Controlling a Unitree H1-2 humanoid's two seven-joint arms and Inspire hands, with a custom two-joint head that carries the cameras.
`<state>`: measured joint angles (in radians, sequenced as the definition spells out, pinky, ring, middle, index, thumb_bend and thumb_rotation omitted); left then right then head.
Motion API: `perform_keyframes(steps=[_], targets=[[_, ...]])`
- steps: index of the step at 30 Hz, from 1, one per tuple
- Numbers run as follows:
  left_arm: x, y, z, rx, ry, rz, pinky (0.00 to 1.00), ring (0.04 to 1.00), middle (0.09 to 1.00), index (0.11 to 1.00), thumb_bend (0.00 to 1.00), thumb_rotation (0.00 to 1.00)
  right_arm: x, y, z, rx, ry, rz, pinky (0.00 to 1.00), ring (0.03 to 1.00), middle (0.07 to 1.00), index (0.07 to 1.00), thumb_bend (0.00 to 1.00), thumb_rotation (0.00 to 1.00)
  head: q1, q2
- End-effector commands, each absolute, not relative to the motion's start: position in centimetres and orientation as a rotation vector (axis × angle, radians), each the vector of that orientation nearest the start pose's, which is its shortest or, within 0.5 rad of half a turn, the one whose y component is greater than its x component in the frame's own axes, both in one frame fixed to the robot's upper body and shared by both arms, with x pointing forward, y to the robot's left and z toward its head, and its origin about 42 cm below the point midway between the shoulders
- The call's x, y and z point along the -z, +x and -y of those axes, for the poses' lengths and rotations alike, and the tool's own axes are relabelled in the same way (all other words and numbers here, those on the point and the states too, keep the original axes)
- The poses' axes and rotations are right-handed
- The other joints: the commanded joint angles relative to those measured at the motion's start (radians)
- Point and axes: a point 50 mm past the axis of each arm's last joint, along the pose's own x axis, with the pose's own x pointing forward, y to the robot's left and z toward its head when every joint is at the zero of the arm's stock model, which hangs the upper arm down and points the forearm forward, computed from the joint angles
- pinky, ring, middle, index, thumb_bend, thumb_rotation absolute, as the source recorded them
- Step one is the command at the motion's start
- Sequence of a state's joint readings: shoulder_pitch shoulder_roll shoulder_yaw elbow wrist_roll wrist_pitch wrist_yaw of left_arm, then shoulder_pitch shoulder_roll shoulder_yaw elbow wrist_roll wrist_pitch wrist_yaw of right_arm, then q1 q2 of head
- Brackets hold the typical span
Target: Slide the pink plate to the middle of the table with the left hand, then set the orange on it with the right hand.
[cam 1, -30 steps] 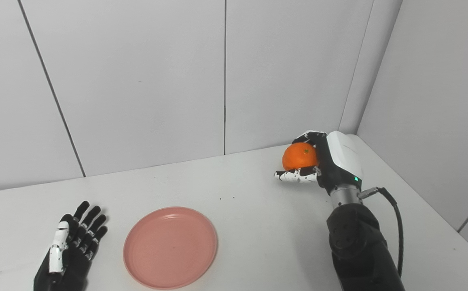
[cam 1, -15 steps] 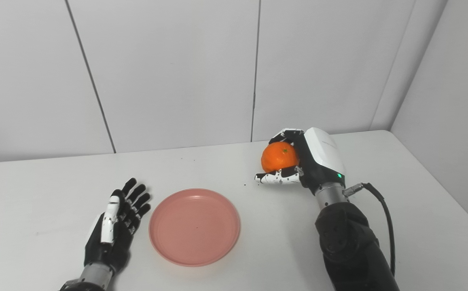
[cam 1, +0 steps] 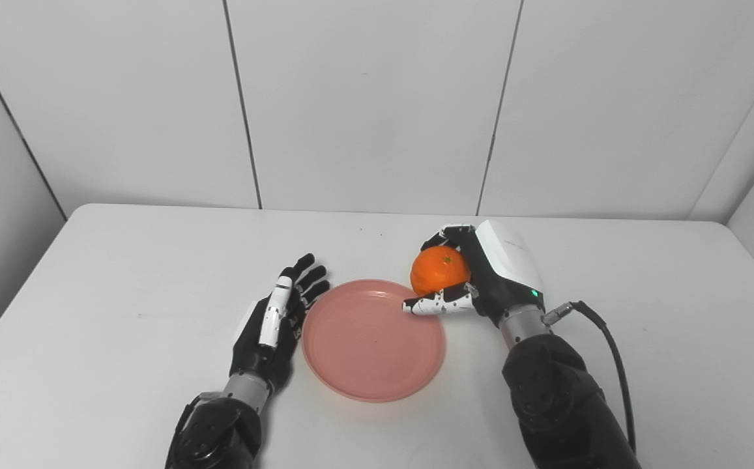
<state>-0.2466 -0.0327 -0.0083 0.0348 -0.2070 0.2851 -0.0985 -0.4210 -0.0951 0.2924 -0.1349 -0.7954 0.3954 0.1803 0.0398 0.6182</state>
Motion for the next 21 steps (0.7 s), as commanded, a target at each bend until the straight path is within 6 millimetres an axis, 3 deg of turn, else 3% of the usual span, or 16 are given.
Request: perform_keyframes(steps=[1,5,13,21], targets=[[-13.7,35.6,-15.4,0.230,-0.217,-0.129,0.88,0.892,0.896,0.877,0.38,1.00,-25.5,38.3,12.3,-0.145,-0.906,0.333,0.24,0.332,0.434,0.484,0.52,0.13,0.022,-0.003],[-13.7,35.5,-14.8,0.233,-0.207,-0.122,0.88,0.890,0.892,0.873,0.39,1.00,-24.8,38.6,11.5,-0.172,-0.902,0.338,0.20,0.289,0.403,0.484,0.52,0.13,0.049,-0.002],[-13.6,35.7,-13.9,0.210,-0.211,-0.115,0.87,0.877,0.879,0.870,0.40,1.00,-24.0,38.9,9.6,-0.234,-0.931,0.334,0.21,0.304,0.413,0.485,0.52,0.13,0.095,-0.009],[-13.5,35.8,-13.6,0.147,-0.212,-0.092,0.86,0.877,0.888,0.881,0.39,1.00,-23.3,39.5,8.2,-0.264,-0.936,0.331,0.24,0.335,0.438,0.485,0.52,0.13,0.085,-0.015]])
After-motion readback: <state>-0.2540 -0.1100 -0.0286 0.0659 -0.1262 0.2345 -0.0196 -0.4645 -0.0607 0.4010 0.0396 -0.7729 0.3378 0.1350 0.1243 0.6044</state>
